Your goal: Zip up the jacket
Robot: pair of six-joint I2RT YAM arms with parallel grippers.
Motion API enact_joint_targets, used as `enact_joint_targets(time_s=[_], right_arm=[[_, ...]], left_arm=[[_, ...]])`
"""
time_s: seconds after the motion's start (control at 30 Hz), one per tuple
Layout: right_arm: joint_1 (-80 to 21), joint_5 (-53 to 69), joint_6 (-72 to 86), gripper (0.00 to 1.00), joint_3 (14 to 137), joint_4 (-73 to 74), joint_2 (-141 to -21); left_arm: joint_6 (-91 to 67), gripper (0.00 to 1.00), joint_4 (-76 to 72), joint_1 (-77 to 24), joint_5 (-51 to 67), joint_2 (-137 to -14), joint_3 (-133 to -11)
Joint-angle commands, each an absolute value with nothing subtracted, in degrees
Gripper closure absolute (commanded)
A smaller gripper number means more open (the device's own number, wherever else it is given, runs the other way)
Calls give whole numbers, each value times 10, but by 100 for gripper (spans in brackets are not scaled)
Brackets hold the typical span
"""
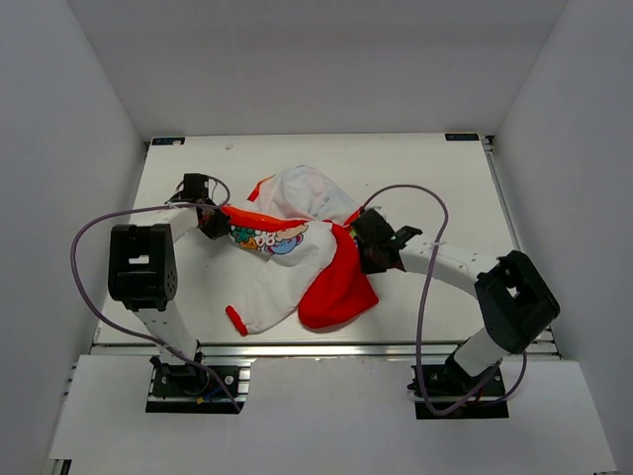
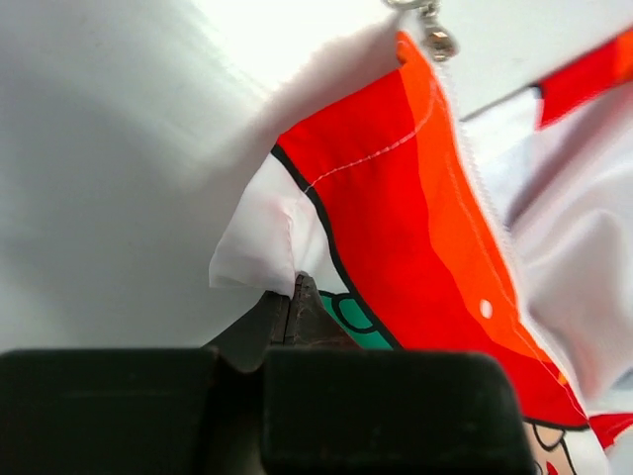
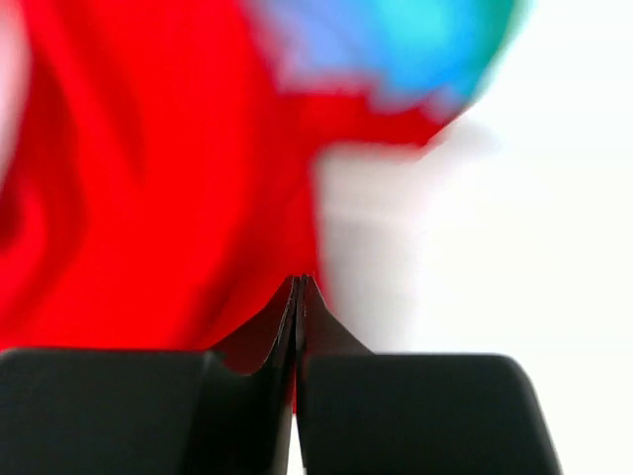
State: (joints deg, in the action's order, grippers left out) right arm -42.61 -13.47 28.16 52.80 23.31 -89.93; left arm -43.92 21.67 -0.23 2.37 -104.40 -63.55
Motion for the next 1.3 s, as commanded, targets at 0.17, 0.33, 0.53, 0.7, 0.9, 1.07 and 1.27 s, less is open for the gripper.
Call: enact_joint_targets(time_s=[0.17,0.33,0.53,0.7,0.9,1.07,1.27], right_arm=[[-381,-252,208,100,616,292,-795],[-402,-99,214,11,597,352,-777],[-549,-80,195,11,552,259,-829],[-590,-37,227,11,580,197,-915],[-597,-71,295,11,593,193,-1021],[-596,-156,360,48,581,275,-1050],[-539,-259,428,100,505,332,-993]], left_arm=[[-396,100,155,-4,13,-849,-618],[-403,100,156,-4,8,-781,-563],[-403,100,188,-4,-15,-760,-552],[-405,100,194,-4,-26,-743,-539],[-405,100,205,-4,-27,-721,-532],[-404,100,216,-4,-47,-704,-537],[-403,100,233,-4,-59,-703,-556]])
